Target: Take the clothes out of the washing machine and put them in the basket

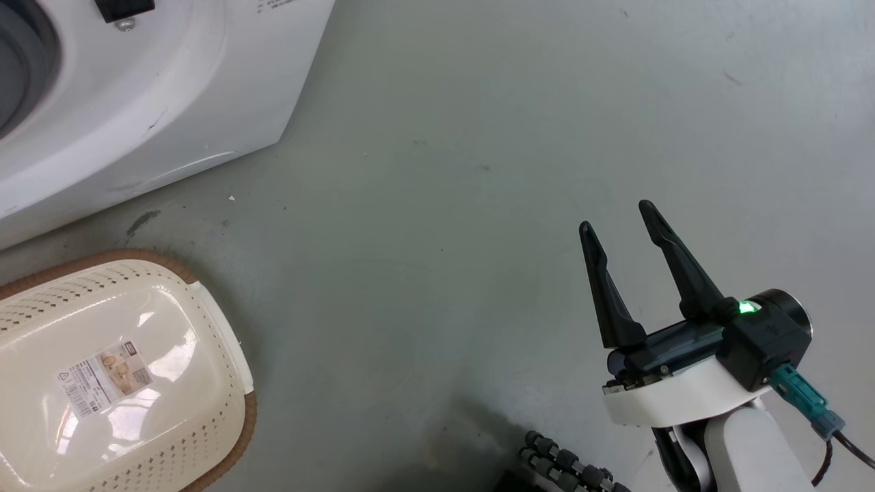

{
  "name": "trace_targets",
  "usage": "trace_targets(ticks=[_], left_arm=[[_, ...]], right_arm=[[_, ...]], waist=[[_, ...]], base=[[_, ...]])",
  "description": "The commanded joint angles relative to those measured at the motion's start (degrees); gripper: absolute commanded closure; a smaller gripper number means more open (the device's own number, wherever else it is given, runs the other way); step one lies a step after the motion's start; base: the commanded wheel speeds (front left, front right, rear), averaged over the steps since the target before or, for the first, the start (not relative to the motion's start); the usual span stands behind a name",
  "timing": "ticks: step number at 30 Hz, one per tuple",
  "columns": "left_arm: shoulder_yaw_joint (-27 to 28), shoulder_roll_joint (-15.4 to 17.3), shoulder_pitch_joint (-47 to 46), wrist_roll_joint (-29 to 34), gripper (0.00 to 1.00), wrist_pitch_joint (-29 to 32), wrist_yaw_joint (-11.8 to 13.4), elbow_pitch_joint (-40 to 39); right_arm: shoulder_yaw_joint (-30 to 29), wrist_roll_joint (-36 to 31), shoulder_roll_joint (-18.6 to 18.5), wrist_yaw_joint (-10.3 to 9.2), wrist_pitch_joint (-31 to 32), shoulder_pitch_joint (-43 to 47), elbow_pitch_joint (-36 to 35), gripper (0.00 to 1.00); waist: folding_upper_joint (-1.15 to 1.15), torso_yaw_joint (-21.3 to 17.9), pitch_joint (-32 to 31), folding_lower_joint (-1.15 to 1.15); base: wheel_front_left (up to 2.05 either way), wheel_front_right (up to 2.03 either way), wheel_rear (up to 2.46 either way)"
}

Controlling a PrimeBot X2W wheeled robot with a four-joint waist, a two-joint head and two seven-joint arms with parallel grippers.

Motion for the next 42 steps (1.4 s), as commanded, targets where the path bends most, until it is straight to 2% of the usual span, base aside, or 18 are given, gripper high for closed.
trace_targets(ticks=[1, 3, 6, 7, 12, 16, 30, 42], left_arm=[[-0.34, -0.29, -0.16, -0.43, 0.00, 0.69, -0.08, -0.34], [-0.46, -0.05, 0.23, -1.19, 0.00, 2.03, -0.09, -0.69], [-0.59, 0.09, 0.75, -2.38, 0.91, 3.31, -0.11, -1.78], [-0.41, 0.35, 0.90, -2.84, 1.00, 3.53, -0.11, -2.24], [0.31, 1.57, 2.47, -4.19, 1.00, 0.34, 0.34, -5.05], [1.44, 0.91, 4.57, -5.65, 1.00, -4.21, 1.50, -6.85], [4.31, -5.78, 15.32, -10.80, 1.00, -23.99, 4.98, -7.08], [4.39, -11.48, 22.17, -13.20, 1.00, -37.26, 4.10, -3.36]], right_arm=[[0.02, 0.00, 0.09, -0.04, -0.41, -0.38, -0.15, 0.00], [0.12, 0.08, 0.09, -0.04, -0.44, -0.46, -0.13, 0.00], [0.20, 0.34, 0.09, -0.04, -0.43, -0.71, -0.14, 0.00], [0.10, 0.42, 0.09, -0.04, -0.39, -0.77, -0.19, 0.00], [-0.39, 0.33, 0.09, -0.04, -0.43, -1.28, -0.28, 0.00], [-0.81, 0.07, 0.09, -0.04, -0.48, -1.62, -0.23, 0.00], [-2.37, -1.17, 0.07, -0.04, -0.21, -2.15, 1.14, 0.00], [-4.65, -2.29, 0.07, -0.04, 1.94, 0.55, 1.27, 0.00]], waist=[[0.00, 0.02, 0.08, 0.00], [0.00, 0.02, 0.20, 0.00], [0.00, 0.00, 0.38, 0.00], [0.00, 0.02, 0.47, 0.00], [0.00, 0.33, 0.57, 0.00], [0.00, 1.32, -0.16, 0.00], [0.00, 5.72, -7.81, 0.00], [0.00, 9.76, -17.87, 0.00]], base=[[0.00, 0.00, 0.00], [0.00, 0.00, 0.00], [0.00, 0.00, 0.00], [0.00, 0.00, 0.00], [0.00, 0.00, 0.00], [0.00, 0.00, 0.00], [0.00, 0.00, 0.00], [0.00, 0.00, 0.00]])
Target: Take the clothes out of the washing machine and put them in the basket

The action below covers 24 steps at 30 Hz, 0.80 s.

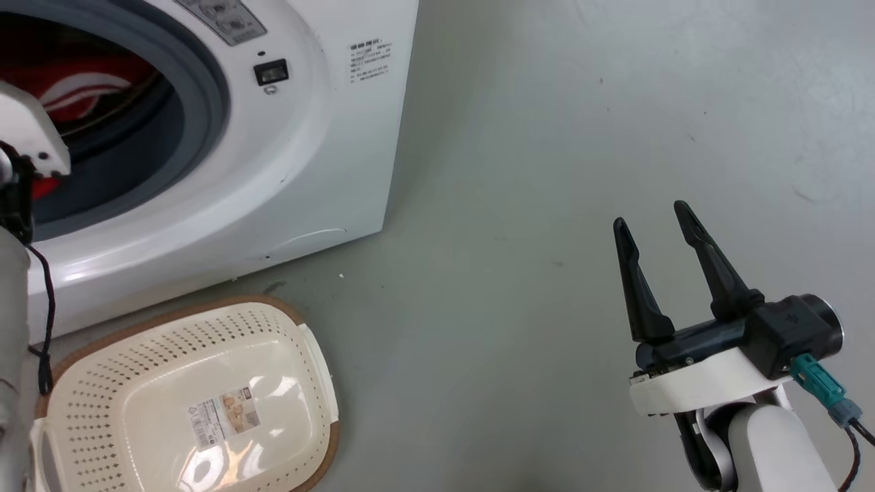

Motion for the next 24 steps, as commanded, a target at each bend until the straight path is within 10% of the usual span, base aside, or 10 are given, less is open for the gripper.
trace_targets(ticks=[1, 10, 24], left_arm=[[-0.15, -0.77, 1.59, -0.16, 1.00, -2.01, -0.20, 0.51], [0.85, -4.00, 8.78, -1.69, 1.00, -6.96, -0.05, -0.97], [6.16, -7.59, 24.52, 0.01, 1.00, -7.07, 2.08, -24.32]], right_arm=[[-0.60, -0.34, 0.05, -0.04, 0.47, 1.23, -0.23, 0.00], [-2.05, -1.26, 0.06, -0.04, 2.94, 5.24, -1.57, 0.00], [-3.45, -2.41, 0.06, -0.04, 6.16, 9.42, -5.17, 0.00]], waist=[[0.00, 1.95, -3.49, 0.00], [0.00, 4.88, -11.66, 0.00], [0.00, 8.69, -17.42, 0.00]], base=[[0.00, 0.00, 0.00], [0.00, 0.00, 0.00], [0.00, 0.00, 0.00]])
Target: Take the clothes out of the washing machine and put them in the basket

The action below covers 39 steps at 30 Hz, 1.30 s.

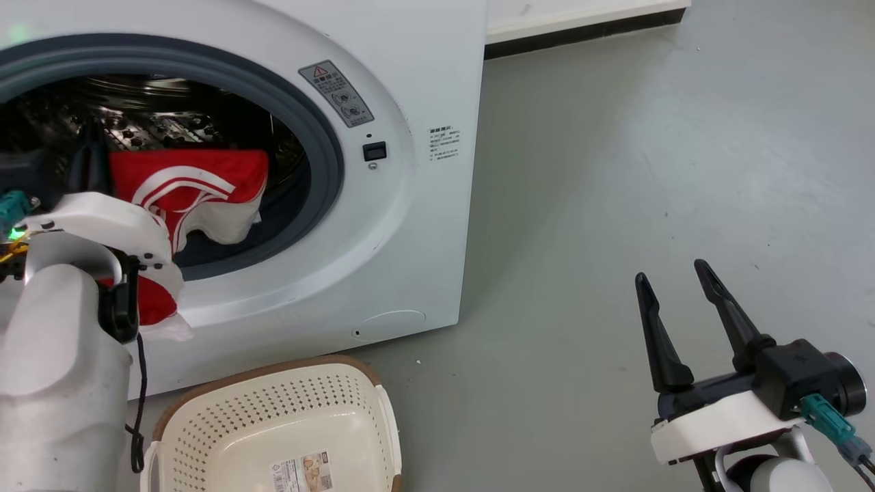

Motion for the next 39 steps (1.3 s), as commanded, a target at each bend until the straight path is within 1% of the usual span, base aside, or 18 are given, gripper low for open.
trace_targets(ticks=[1, 5, 7, 8, 11, 17, 18, 22, 23, 26, 31, 35, 39], left_arm=[[0.42, -0.65, 2.58, 0.70, 1.00, -0.29, 0.12, -3.01], [0.83, -1.93, 7.68, 1.77, 1.00, -0.29, 0.32, -9.11], [1.01, -2.02, 10.40, 2.01, 1.00, -0.29, 0.25, -11.78], [1.01, -2.02, 10.40, 2.01, 1.00, -0.29, 0.25, -11.78], [0.28, -3.36, 15.20, 2.36, 1.00, -0.29, 0.60, -15.39], [-0.16, -4.54, 24.62, 1.80, 1.00, 1.79, 2.26, -22.56], [-0.46, -5.01, 28.11, 1.46, 1.00, 3.30, 2.89, -25.22], [-0.54, -6.31, 35.15, 0.28, 1.00, 5.87, 4.36, -29.95], [-0.54, -6.31, 35.15, 0.28, 1.00, 5.87, 4.36, -29.95], [-0.97, -7.54, 39.31, -0.80, 1.00, 7.48, 4.88, -31.80], [-2.31, -9.35, 44.19, -1.85, 1.00, 8.87, 5.18, -30.86], [-2.71, -10.26, 44.24, -2.49, 1.00, 8.31, 4.90, -28.17], [-2.30, -9.94, 41.39, -2.90, 1.00, 7.09, 4.52, -24.04]], right_arm=[[-0.29, -0.37, 0.06, -0.04, 0.29, 0.88, -0.52, 0.00], [-0.24, -0.40, 0.05, -0.04, 0.72, 1.65, -0.68, 0.00], [-0.28, -0.53, 0.05, -0.04, 0.96, 2.19, -0.99, 0.00], [-0.28, -0.53, 0.05, -0.04, 0.96, 2.19, -0.99, 0.00], [-0.37, -0.56, 0.05, -0.04, 1.41, 2.97, -1.11, 0.00], [0.08, -0.72, 0.06, -0.04, 2.08, 3.96, -1.68, 0.00], [0.22, -0.81, 0.05, -0.04, 2.31, 4.32, -1.88, 0.00], [0.64, -0.78, 0.06, -0.04, 2.73, 5.05, -2.17, 0.00], [0.64, -0.78, 0.06, -0.04, 2.73, 5.05, -2.17, 0.00], [0.78, -0.68, 0.06, -0.04, 2.84, 5.19, -2.56, 0.00], [1.45, -0.63, 0.06, -0.04, 3.00, 4.79, -2.86, 0.00], [1.72, -0.77, 0.06, -0.04, 3.00, 3.46, -3.43, 0.00], [2.00, -0.95, 0.06, -0.04, 2.87, 1.82, -4.24, 0.00]], waist=[[0.00, 0.78, -0.77, 0.02], [0.00, 1.50, -1.84, 0.02], [0.00, 1.83, -2.30, 0.02], [0.00, 1.83, -2.30, 0.02], [0.00, 2.53, -3.40, 0.02], [0.00, 3.61, -4.71, 0.02], [0.00, 4.05, -5.14, 0.02], [0.00, 4.69, -5.40, 0.02], [0.00, 4.69, -5.40, 0.02], [0.00, 5.10, -5.08, 0.02], [0.00, 5.10, -4.07, 0.02], [0.00, 4.55, -1.44, 0.02], [0.00, 3.14, 2.56, 0.02]], base=[[0.00, 0.00, 0.00], [0.00, 0.00, 0.00], [0.00, 0.00, 0.00], [0.00, 0.00, 0.00], [0.00, 0.00, 0.00], [0.00, 0.00, 0.00], [0.00, 0.00, 0.00], [0.00, 0.00, 0.00], [0.00, 0.00, 0.00], [0.00, 0.00, 0.00], [0.00, 0.00, 0.00], [0.00, 0.00, 0.00], [0.00, 0.00, 0.00]])
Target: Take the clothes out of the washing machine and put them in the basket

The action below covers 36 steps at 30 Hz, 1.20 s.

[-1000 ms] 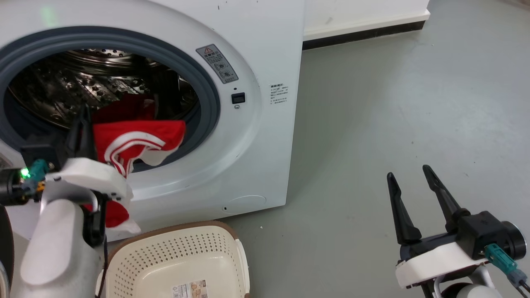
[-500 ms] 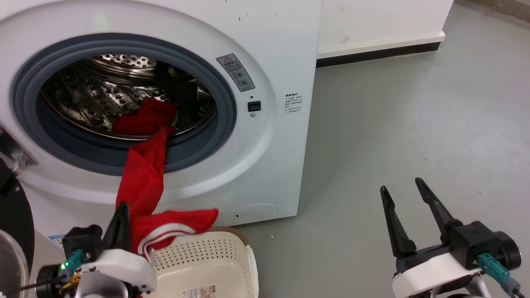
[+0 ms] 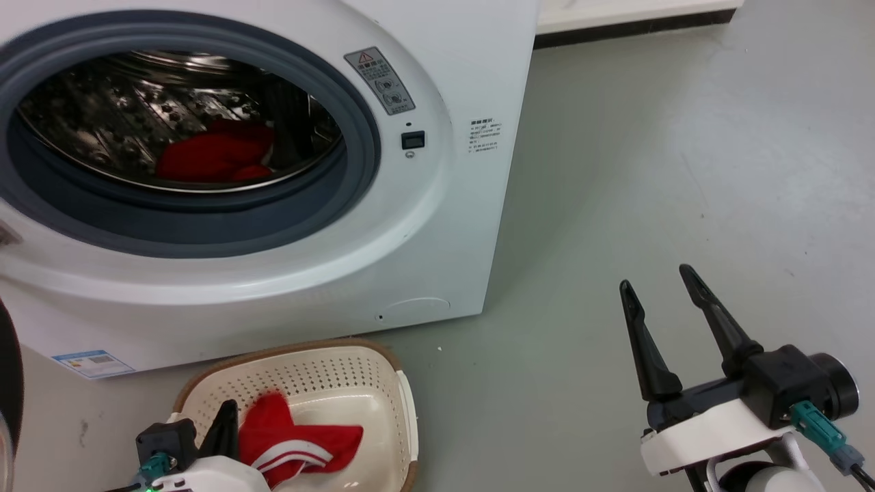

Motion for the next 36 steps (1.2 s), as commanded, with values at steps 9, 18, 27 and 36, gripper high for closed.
trace_targets(ticks=[9, 18, 27, 36], left_arm=[[2.13, 2.28, -12.03, -1.32, 1.00, -3.67, -1.31, 14.00], [3.09, 5.15, -23.18, -2.11, 1.00, -4.49, -2.69, 29.40], [2.15, 6.49, -31.74, -2.45, 1.00, -2.63, -4.81, 42.66], [1.39, 7.03, -36.49, -3.40, 1.00, 1.54, -6.07, 51.62]], right_arm=[[0.76, 0.79, 0.09, -0.04, -1.85, -5.21, -1.67, 0.00], [1.87, 2.01, 0.09, -0.04, -4.14, -8.53, -2.29, 0.00], [3.09, 2.82, 0.09, -0.04, -5.83, -10.95, -1.72, 0.00], [3.73, 3.40, 0.08, -0.04, -7.28, -12.54, -1.02, 0.00]], waist=[[0.00, -6.19, 13.58, 0.00], [0.00, -10.07, 23.36, 0.00], [0.00, -11.66, 30.28, 0.00], [0.00, -12.98, 33.65, 0.00]], base=[[0.00, 0.00, 0.00], [0.00, 0.00, 0.00], [0.00, 0.00, 0.00], [0.00, 0.00, 0.00]])
